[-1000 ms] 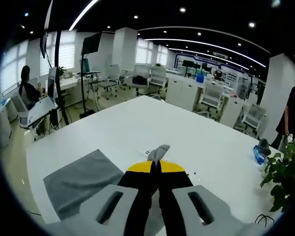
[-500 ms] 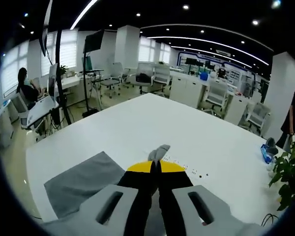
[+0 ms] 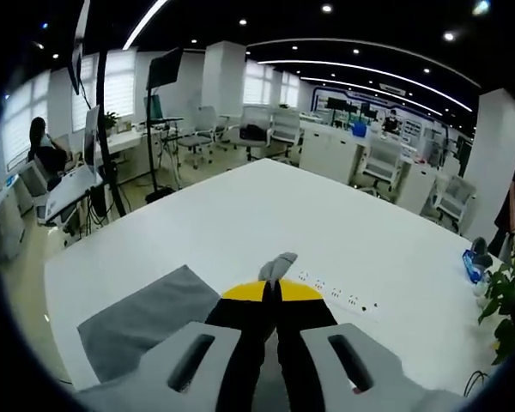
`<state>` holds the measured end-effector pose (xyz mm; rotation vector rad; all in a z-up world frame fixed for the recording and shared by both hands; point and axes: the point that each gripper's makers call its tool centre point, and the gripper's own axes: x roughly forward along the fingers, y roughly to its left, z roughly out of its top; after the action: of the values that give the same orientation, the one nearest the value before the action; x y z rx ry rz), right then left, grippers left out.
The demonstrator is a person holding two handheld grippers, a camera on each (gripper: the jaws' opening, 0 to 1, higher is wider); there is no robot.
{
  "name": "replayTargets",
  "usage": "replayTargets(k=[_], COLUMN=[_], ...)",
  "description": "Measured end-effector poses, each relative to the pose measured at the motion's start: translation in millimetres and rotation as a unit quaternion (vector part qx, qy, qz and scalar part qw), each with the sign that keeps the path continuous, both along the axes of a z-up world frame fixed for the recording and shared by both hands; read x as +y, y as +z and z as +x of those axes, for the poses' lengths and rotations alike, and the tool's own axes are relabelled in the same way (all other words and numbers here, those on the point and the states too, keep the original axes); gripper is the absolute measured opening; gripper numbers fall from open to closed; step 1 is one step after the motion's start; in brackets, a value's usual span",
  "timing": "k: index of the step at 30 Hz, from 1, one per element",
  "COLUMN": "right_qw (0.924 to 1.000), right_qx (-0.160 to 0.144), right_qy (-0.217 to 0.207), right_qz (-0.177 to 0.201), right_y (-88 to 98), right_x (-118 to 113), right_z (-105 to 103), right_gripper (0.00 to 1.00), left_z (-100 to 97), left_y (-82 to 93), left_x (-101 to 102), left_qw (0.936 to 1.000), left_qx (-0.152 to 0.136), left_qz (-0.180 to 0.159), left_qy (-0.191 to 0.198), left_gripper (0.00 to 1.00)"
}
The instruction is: Fold the towel on the table until its edges align and the towel forms a compact rectangular stack.
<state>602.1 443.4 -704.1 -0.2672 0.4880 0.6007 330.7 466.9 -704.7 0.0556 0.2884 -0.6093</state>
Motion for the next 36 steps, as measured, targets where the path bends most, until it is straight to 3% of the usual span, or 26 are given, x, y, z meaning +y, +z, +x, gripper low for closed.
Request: replayTargets(k=[18,36], right_qw=[0.9998,0.9992], right_qx=[0.016,0.027], right_qy=[0.010,0.031], right_qz=[0.010,-0.002], right_y=[-18.6,-37.7], right_x=[29.7,52.6], right_z=[1.6,3.6], right_gripper=[0.00,0.01], left_z=[-2.5,-3.4], left_y=[-18.9,-39.3], left_x=[19.2,38.9], left_qw=[0.9996,0.9983], left_qx=[0.016,0.039], left_qz=[0.018,0.020], left_qy=[0.013,0.038], left_gripper=[0.03,0.03])
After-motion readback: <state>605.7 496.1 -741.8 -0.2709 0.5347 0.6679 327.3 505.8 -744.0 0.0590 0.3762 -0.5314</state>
